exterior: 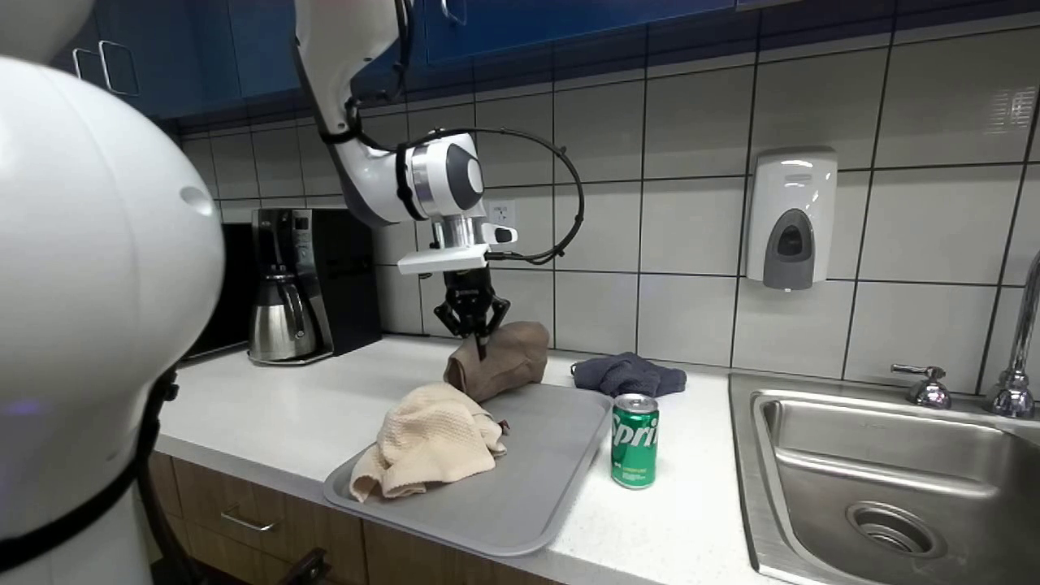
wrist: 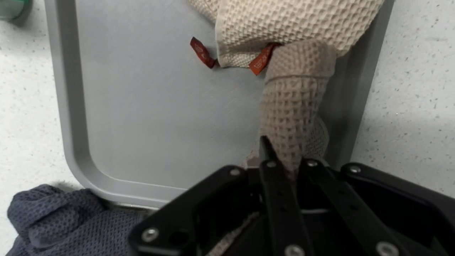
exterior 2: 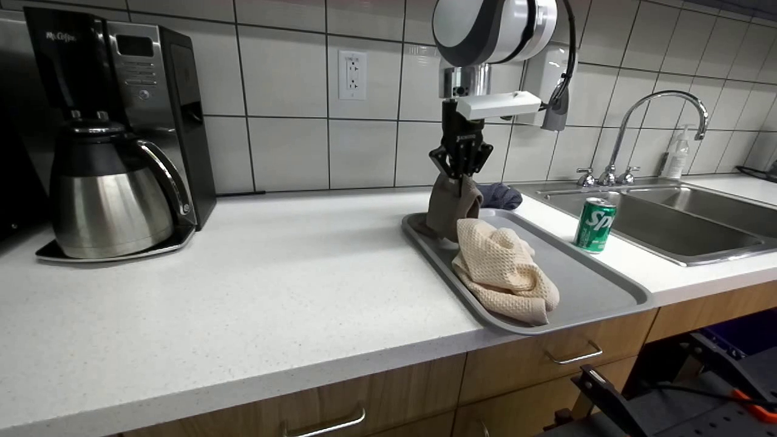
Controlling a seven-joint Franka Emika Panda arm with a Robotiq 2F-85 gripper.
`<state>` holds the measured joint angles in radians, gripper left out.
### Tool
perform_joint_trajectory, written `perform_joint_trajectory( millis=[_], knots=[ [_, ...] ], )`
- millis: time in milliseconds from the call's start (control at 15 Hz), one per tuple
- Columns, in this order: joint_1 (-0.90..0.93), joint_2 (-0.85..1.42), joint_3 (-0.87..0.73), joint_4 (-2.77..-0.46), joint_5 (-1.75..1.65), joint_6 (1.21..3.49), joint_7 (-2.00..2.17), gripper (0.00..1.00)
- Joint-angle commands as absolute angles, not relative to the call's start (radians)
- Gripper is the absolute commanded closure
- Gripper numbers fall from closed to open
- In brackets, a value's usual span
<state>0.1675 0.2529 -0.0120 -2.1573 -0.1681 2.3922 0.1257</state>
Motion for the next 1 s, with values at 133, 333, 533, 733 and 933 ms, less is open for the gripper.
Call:
perform_joint_trajectory(
  millis=[133, 333, 533, 733, 933],
  knots=[
    [0.139, 0.199, 0.02, -2.205, -0.107, 2.336, 0.113, 0.98],
    [0.142, 0.187, 0.02, -2.215, -0.099, 2.326, 0.121, 0.98],
    [0.143, 0.175, 0.022, -2.223, -0.091, 2.315, 0.127, 0.98],
    [0.146, 0.15, 0.02, -2.235, -0.102, 2.311, 0.144, 0.98],
    [0.148, 0.119, 0.017, -2.248, -0.117, 2.308, 0.172, 0.98]
  ],
)
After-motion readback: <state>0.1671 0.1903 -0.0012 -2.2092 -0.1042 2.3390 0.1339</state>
